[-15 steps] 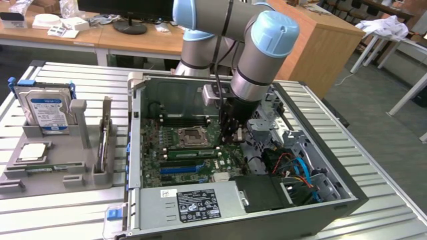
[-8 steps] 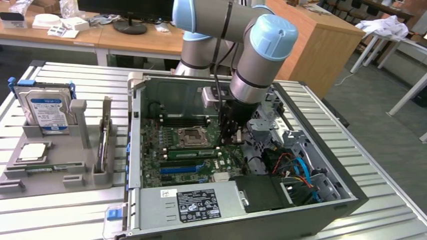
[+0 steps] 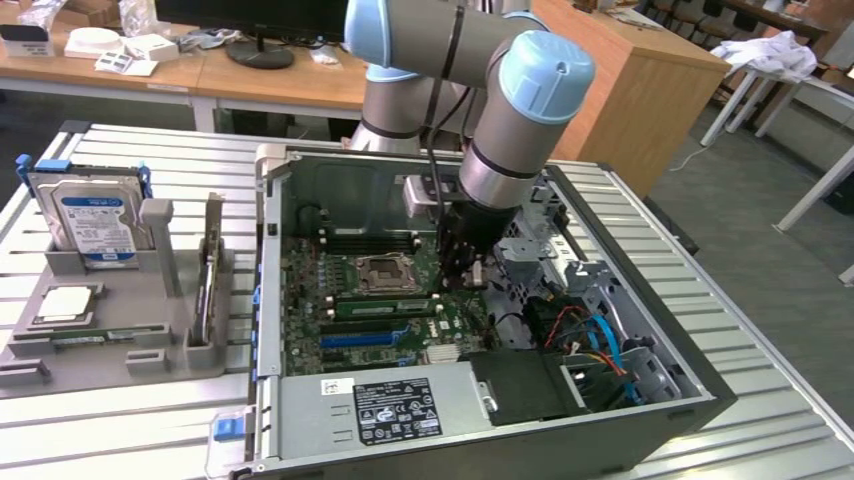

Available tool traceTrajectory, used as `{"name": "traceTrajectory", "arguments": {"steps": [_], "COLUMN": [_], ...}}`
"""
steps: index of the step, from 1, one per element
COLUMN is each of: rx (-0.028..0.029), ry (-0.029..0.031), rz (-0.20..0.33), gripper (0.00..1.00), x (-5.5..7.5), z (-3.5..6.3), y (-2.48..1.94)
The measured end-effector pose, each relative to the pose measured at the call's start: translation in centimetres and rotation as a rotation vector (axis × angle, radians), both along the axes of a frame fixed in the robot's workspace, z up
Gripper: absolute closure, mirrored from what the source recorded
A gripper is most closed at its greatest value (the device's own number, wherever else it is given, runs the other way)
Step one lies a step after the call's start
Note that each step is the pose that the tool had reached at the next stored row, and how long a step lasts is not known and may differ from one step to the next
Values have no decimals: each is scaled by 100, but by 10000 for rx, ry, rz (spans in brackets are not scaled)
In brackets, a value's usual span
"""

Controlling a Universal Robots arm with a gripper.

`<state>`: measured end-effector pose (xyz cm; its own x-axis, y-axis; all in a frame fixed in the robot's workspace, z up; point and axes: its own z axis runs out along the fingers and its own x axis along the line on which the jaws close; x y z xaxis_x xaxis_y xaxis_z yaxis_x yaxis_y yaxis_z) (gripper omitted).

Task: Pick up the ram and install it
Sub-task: 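Press down the ram until it locks into place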

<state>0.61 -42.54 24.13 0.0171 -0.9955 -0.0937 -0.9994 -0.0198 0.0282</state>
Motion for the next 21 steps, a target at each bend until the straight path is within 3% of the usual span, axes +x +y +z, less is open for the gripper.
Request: {"name": "traceTrajectory", "arguments": {"steps": [7,21], "rx": [-3,-3], "ry": [1,1], "rz": [0,-4], "gripper": [89,89], "x": [0,-1], "z": [-59,-69], "y": [-1,0]}}
